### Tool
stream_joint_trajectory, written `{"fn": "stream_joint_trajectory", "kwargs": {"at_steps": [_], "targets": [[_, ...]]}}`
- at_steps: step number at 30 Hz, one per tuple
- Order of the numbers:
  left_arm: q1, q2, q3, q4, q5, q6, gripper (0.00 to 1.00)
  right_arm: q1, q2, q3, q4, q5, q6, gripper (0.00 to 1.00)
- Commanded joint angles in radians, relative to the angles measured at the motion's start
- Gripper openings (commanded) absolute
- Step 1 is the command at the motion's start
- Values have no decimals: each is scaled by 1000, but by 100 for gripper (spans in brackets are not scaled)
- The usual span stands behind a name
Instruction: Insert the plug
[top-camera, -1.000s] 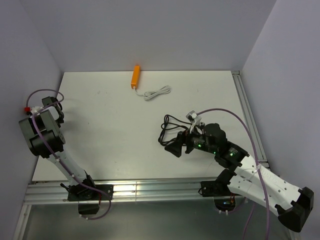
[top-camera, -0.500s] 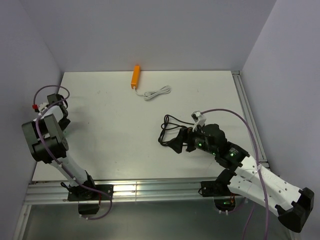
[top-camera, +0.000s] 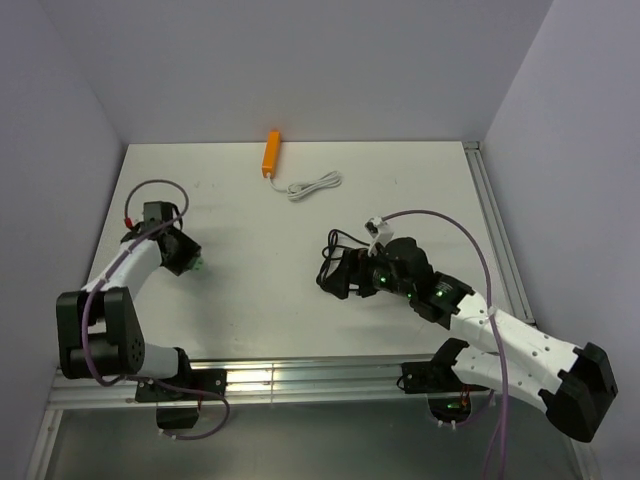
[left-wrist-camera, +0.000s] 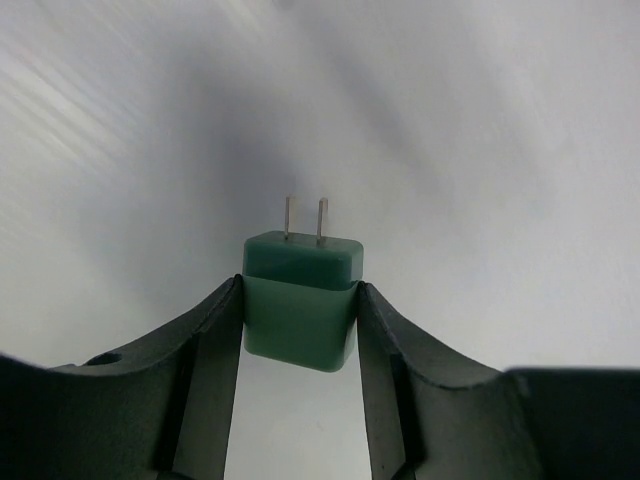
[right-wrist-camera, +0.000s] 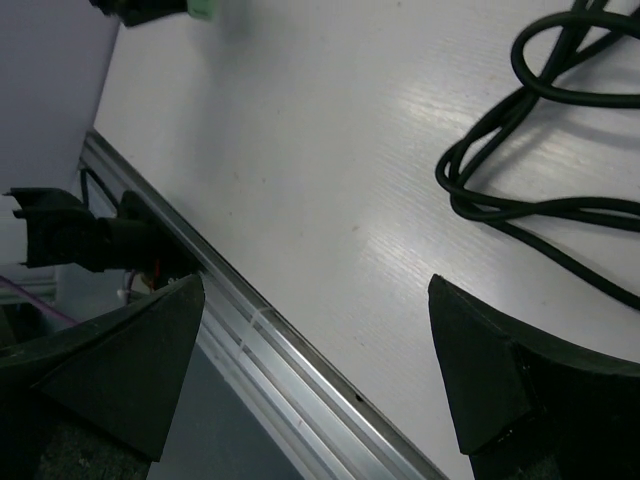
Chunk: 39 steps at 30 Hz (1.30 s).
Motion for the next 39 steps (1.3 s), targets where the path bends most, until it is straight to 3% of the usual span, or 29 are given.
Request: {"fn": "stream_joint_trajectory", "kwargs": {"at_steps": [1,10,14,18,19,23,28,33,39], "targets": [[-113,-112,-64,39,135,-198,0,15,57,13,221,-19,32,100],[-677,-327,-78,-45,-43,-716,0,251,217,17,464,367,105,93],[-805,-336,-71,-91,-71,-908,0,372,280,49,493,545,89,82],[-911,-319,-49,-108,-95,-990,0,411,344,66,506,608,93,78],[-926,-309,-46,-107,-97,-1005,0,415,355,63,511,621,96,76],[-977,-293,-32,-88,-89,-1054,0,454,393,48,565,691,90,47],[-1003,-287,-11,-96,-82,-1060,0,466,425,31,605,722,89,48],[-1005,-302,-2,-114,-100,-1059,0,472,456,39,591,730,105,59],[-1005,-306,-3,-99,-71,-1050,0,478,499,48,585,747,121,61]]}}
